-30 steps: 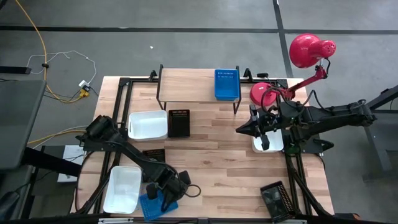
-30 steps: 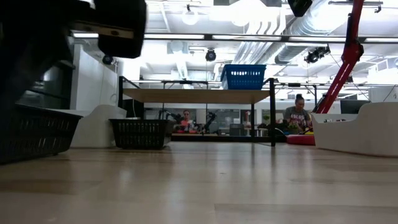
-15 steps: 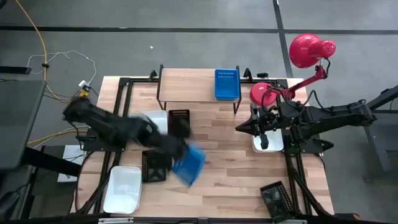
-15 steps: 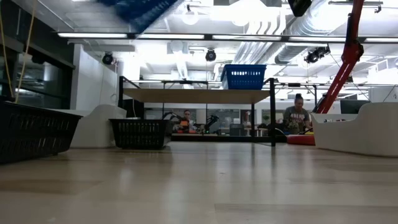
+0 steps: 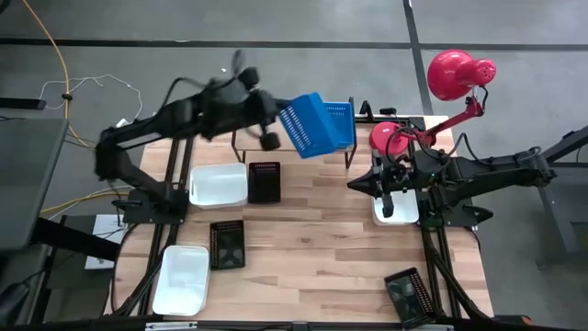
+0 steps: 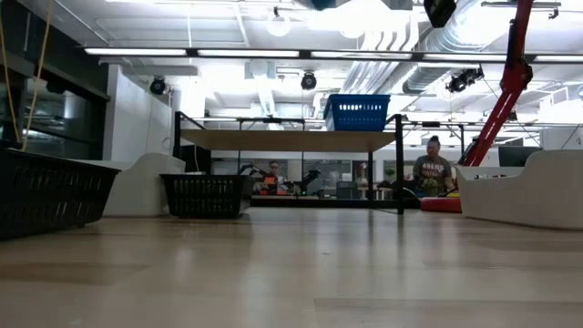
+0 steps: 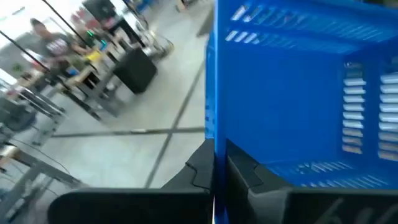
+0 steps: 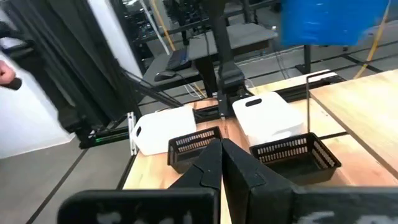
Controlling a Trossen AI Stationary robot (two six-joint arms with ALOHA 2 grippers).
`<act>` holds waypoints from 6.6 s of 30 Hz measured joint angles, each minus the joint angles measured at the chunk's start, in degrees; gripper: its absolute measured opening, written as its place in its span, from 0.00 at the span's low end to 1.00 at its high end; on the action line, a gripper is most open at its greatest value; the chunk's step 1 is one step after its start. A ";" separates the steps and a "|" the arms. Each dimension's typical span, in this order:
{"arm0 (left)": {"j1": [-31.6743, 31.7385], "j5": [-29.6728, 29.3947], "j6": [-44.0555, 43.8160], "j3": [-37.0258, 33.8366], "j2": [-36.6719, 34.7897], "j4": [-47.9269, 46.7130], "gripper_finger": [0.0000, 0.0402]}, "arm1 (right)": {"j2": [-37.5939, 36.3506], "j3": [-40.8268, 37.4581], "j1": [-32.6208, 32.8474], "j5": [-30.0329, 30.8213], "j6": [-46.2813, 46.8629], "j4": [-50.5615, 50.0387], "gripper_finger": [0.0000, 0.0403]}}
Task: Stack baskets on shelf by color
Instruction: Stack the blue basket on top of the blue bin on the shelf, then put the top center black bin on the shelf
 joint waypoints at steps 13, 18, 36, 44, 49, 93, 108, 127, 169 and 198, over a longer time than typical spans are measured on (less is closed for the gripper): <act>9.48 7.80 9.11 19.48 23.96 -9.07 0.00 | 0.00 0.00 0.03 4.35 0.37 0.00 0.00; 10.53 7.97 11.64 19.85 26.96 -7.21 0.00 | 0.00 0.00 0.01 5.47 1.04 -0.04 0.00; 10.80 9.49 15.50 19.93 27.65 -5.72 0.11 | 0.00 0.00 0.01 5.53 1.04 -0.48 0.00; 10.75 9.51 10.49 19.93 27.34 -5.96 0.29 | 0.00 0.00 0.01 5.53 1.04 -0.57 0.00; 10.19 9.50 8.42 19.93 26.03 -6.13 0.36 | 0.00 0.00 0.01 5.64 1.04 -0.50 0.00; -5.14 13.74 -35.65 -58.57 -42.39 51.24 0.00 | 45.59 42.34 -22.30 44.85 11.74 -12.70 0.00; -6.18 14.29 -35.11 -58.77 -46.51 44.57 0.00 | 50.15 42.34 -29.54 34.19 19.51 -17.52 0.00; -6.18 11.79 -37.33 -58.80 -44.72 44.79 0.00 | 44.69 42.38 -26.49 -0.30 9.15 -18.14 0.00; -6.16 8.38 -38.12 -58.80 -43.47 44.66 0.00 | 51.63 42.36 -27.69 29.63 5.01 -26.77 0.00; -6.16 7.63 -39.17 -58.77 -43.47 44.62 0.00 | 35.58 34.96 -14.00 6.96 -2.20 -52.85 0.00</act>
